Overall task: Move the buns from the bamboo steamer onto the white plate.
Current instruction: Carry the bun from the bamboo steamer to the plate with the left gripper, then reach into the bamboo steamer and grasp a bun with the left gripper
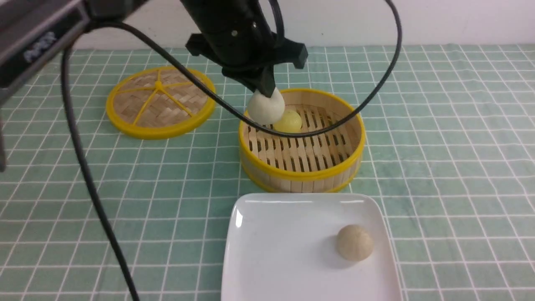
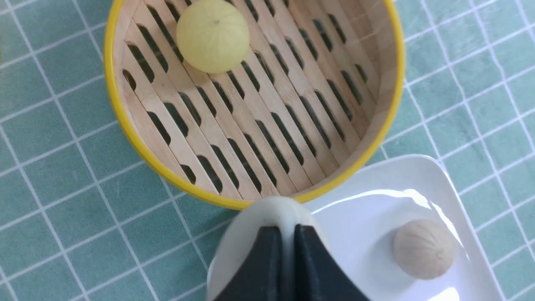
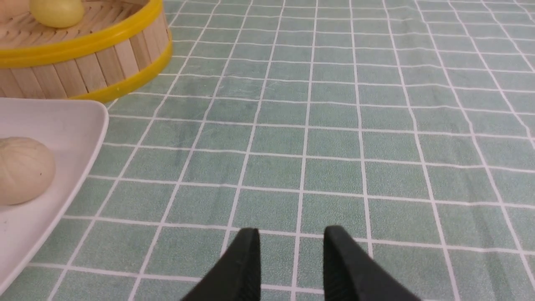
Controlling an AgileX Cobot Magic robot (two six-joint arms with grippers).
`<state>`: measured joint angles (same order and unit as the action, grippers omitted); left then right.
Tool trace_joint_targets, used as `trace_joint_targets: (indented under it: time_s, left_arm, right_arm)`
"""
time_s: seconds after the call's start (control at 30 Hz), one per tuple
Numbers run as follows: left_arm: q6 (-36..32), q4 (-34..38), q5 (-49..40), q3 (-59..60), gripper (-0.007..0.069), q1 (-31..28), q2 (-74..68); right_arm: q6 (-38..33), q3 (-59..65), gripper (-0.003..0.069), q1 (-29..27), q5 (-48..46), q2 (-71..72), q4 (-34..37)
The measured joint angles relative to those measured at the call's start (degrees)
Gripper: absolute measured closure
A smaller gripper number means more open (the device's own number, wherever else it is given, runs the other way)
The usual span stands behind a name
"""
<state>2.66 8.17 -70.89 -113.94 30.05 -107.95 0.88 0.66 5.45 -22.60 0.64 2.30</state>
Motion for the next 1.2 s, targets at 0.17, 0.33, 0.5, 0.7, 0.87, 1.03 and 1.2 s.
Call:
trace_joint_targets:
  time_s: [0.17, 0.33, 0.5, 0.7, 0.87, 1.03, 1.2]
  left_arm:
    - [-0.18, 3.75, -0.04, 8.35, 0.0597, 0.96, 0.27]
    - [-0.13, 7.73, 4.40, 17.80, 0.0574, 5.62, -3.97]
    - [1.51, 6.71, 10.77, 18.93, 0.0489, 11.03, -8.56]
    - [6.22, 5.92, 12.83, 18.93, 0.0314, 12.66, -11.56]
    - [6.98, 1.78, 9.37, 15.47, 0.0179, 12.55, -11.61]
    - [9.42, -8.17, 6.61, 8.35, 0.0176, 12.55, -11.56]
    - [11.45, -13.77, 3.59, 2.22, 0.0390, 11.47, -11.56]
  right_arm:
    - [0.00, 0.00, 0.0419, 0.00, 0.00, 0.00, 0.00]
    - [0.00, 0.00, 0.0419, 0.00, 0.00, 0.00, 0.00]
    - [0.00, 0.00, 0.0419, 0.00, 0.00, 0.00, 0.00]
    - [0.00, 0.00, 0.0419, 0.00, 0.00, 0.00, 0.00]
    - [0.00, 0.00, 0.0419, 0.00, 0.00, 0.00, 0.00]
    - [0.00, 0.00, 0.0419, 0.00, 0.00, 0.00, 0.00]
    - [0.00, 0.00, 0.0419, 0.00, 0.00, 0.00, 0.00]
